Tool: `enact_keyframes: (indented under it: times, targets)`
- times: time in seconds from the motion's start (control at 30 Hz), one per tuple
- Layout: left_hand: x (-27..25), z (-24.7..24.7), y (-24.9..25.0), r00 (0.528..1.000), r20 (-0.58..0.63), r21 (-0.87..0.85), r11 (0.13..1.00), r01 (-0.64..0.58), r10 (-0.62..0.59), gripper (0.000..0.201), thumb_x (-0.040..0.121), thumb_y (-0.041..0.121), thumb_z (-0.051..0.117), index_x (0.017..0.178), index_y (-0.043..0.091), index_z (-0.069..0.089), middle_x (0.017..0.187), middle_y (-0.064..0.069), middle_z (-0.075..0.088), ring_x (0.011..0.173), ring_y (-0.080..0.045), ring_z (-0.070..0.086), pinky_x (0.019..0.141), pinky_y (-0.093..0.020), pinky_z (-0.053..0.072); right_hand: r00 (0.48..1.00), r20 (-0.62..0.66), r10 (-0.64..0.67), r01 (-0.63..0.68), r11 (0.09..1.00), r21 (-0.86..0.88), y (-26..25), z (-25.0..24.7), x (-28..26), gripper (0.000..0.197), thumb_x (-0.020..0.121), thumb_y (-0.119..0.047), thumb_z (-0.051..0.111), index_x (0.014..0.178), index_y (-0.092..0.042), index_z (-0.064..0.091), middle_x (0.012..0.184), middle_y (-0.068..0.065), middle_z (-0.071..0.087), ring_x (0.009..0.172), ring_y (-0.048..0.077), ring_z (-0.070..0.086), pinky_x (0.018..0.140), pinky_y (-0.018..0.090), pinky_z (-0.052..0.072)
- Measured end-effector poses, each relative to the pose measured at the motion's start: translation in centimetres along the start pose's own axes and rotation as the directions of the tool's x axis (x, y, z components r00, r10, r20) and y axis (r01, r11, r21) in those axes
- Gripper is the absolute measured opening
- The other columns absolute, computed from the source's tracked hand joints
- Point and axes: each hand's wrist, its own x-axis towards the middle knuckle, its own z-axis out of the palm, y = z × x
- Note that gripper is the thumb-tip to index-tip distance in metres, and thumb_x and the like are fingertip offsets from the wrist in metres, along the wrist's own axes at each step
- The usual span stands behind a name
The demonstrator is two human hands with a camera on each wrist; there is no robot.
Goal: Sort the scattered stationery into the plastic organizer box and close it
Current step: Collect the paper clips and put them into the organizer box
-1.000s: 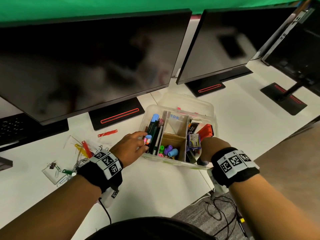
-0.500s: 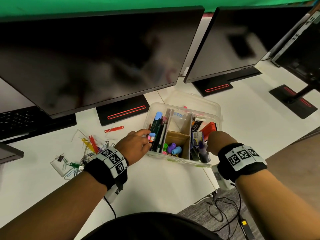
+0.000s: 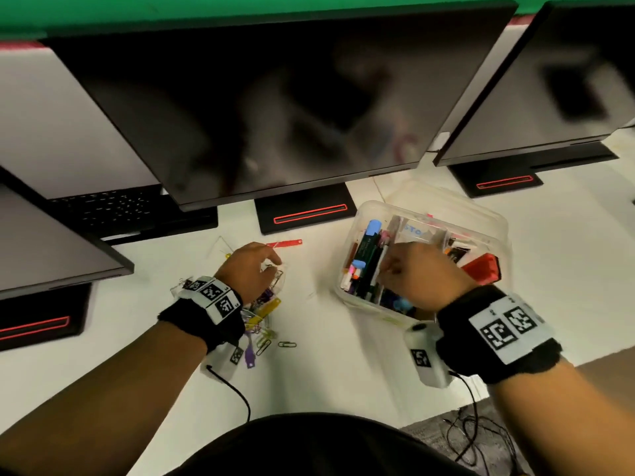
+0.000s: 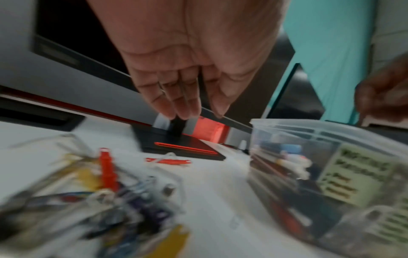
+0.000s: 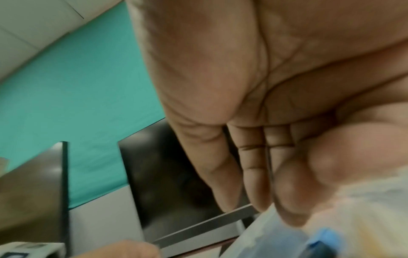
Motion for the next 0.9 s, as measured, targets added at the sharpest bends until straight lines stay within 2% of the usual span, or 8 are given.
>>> enact_keyframes:
  times: [0.1,0.2,0.3,0.37,0.43,0.6,0.73,0.9]
  targets:
    - [-0.8,-0.9,-3.6,0.99,0.041,0.084,0.987,0.134,-0.138,0.02,0.086,0.013,0.057,0.104,0.014,0.065,0.121,-0.01,0.058,0.115,-0.026,0.053,0.1,-0.029,0.038,0.98,0.116,-0.164,0.165,0.986,-0.005,-2.8,3.3,1.6,0.019,0.087,-0.029,0.059,0.102,-0.018,0.064,0.096,0.0,0.063,0.091,0.017,0.059,0.074,0.021,0.039]
    - [-2.1,-1.1,-6.5,0.962,0.068,0.114,0.96,0.255,-0.263,0.023,0.085,0.019,0.06,0.107,0.016,0.063,0.126,-0.009,0.055,0.117,-0.027,0.052,0.1,-0.032,0.04,0.939,0.203,-0.277,0.29,0.956,-0.038,-4.9,6.5,2.9,0.025,0.087,-0.028,0.058,0.11,-0.017,0.061,0.103,0.004,0.066,0.099,0.02,0.06,0.078,0.024,0.042]
    - [-3.5,-0.7,-8.8,0.937,0.087,0.125,0.937,0.325,-0.337,0.035,0.082,0.021,0.066,0.116,0.016,0.059,0.129,-0.01,0.051,0.121,-0.028,0.049,0.102,-0.034,0.04,0.901,0.289,-0.325,0.367,0.924,-0.107,-6.7,9.6,3.5,0.03,0.089,-0.025,0.056,0.117,-0.013,0.056,0.112,0.007,0.063,0.105,0.024,0.058,0.074,0.025,0.04]
    - [-4.3,-0.5,-10.3,0.939,0.068,0.114,0.937,0.329,-0.338,0.047,0.079,0.021,0.068,0.123,0.017,0.053,0.134,-0.01,0.048,0.127,-0.027,0.045,0.108,-0.035,0.036,0.882,0.347,-0.32,0.395,0.903,-0.171,-7.6,11.7,3.8,0.032,0.09,-0.021,0.053,0.12,-0.01,0.054,0.12,0.009,0.058,0.11,0.026,0.055,0.079,0.028,0.044]
    - [-5.0,-0.5,-11.6,0.934,0.051,0.092,0.933,0.348,-0.354,0.055,0.077,0.018,0.069,0.128,0.017,0.048,0.138,-0.01,0.045,0.13,-0.028,0.041,0.111,-0.036,0.033,0.868,0.404,-0.29,0.394,0.896,-0.205,-8.1,13.5,4.2,0.035,0.09,-0.022,0.054,0.122,-0.009,0.051,0.125,0.011,0.055,0.113,0.028,0.054,0.086,0.032,0.046]
    - [-5.9,-0.3,-13.5,0.923,0.056,0.086,0.923,0.375,-0.381,0.071,0.079,0.018,0.066,0.141,0.016,0.033,0.145,-0.009,0.037,0.134,-0.031,0.036,0.112,-0.038,0.031,0.854,0.489,-0.178,0.321,0.92,-0.226,-7.3,16.8,5.4,0.046,0.083,-0.023,0.067,0.121,-0.007,0.048,0.125,0.014,0.055,0.115,0.031,0.054,0.087,0.034,0.046]
    - [-6.1,0.2,-14.5,0.916,0.107,0.151,0.917,0.369,-0.387,0.084,0.082,0.022,0.064,0.148,0.016,0.014,0.155,-0.009,0.019,0.142,-0.03,0.02,0.117,-0.039,0.024,0.888,0.429,-0.164,0.233,0.966,-0.112,-6.6,18.1,6.2,0.026,0.082,-0.022,0.067,0.094,-0.014,0.046,0.116,0.014,0.059,0.101,0.027,0.055,0.073,0.026,0.034]
    - [-5.8,0.8,-14.3,0.928,0.181,0.197,0.936,0.292,-0.327,0.077,0.086,0.024,0.059,0.148,0.017,0.013,0.158,-0.009,0.005,0.147,-0.024,0.006,0.119,-0.036,0.018,0.934,0.315,-0.166,0.198,0.978,-0.072,-7.0,18.6,7.9,0.027,0.091,-0.021,0.056,0.111,-0.003,0.056,0.116,0.018,0.059,0.106,0.03,0.057,0.077,0.029,0.038]
